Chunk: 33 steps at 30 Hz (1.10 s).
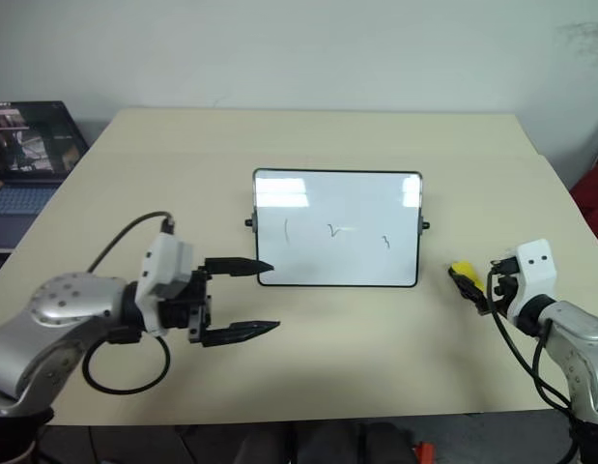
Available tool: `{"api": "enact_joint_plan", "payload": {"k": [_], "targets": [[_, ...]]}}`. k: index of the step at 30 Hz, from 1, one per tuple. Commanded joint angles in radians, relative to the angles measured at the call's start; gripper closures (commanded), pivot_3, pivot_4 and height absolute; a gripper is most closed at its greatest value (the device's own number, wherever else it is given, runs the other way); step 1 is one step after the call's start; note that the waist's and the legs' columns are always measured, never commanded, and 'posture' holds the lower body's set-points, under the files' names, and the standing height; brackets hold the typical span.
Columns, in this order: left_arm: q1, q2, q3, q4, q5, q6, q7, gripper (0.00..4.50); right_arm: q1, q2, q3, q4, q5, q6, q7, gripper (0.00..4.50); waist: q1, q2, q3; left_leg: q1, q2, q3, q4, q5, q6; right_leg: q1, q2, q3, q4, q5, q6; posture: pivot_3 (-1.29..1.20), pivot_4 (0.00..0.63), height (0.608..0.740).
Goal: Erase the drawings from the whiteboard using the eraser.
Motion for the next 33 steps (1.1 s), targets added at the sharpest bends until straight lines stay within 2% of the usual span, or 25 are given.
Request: {"api": "enact_joint_plan", "payload": {"k": [1, 11, 20, 33], "targets": [[-0.033, -0.026, -0.041, 0.008, 0.033, -0.014, -0.008, 0.00, -0.059, 0.020, -0.002, 0.009, 0.005, 0.052, -0.048, 0.02, 0.000, 0.000, 0.000, 0.000, 0.000, 0.000, 0.001, 0.000, 0.000, 0.000, 0.000, 0.000, 0.000, 0.000, 0.000, 0.00, 0.150, 0.740], [-0.098, -0.138, -0.169, 0.123, 0.184, -0.086, -0.019, 0.00, -0.177, -0.020, 0.090, 0.116, -0.042, 0.105, -0.027, 0.02, 0.004, 0.000, 0.000, -0.001, 0.000, 0.001, 0.003, 0.000, -0.001, 0.000, 0.001, 0.002, 0.000, 0.000, 0.000, 0.00, 0.150, 0.740], [-0.027, -0.173, -0.166, 0.239, 0.271, -0.224, -0.062, 0.00, -0.209, -0.029, 0.115, 0.201, -0.090, 0.074, -0.009, 0.02, 0.004, 0.000, 0.000, 0.000, 0.001, 0.002, 0.003, 0.000, -0.001, -0.001, 0.001, 0.003, 0.001, 0.000, 0.000, 0.00, 0.150, 0.740], [0.000, -0.175, -0.137, 0.372, 0.294, -0.351, -0.126, 0.00, -0.255, -0.039, 0.128, 0.270, -0.109, 0.073, 0.049, 0.02, 0.002, 0.000, 0.000, 0.000, 0.001, 0.007, 0.010, 0.000, 0.001, -0.006, 0.002, 0.010, 0.013, 0.000, 0.001, 0.00, 0.150, 0.740]]}}
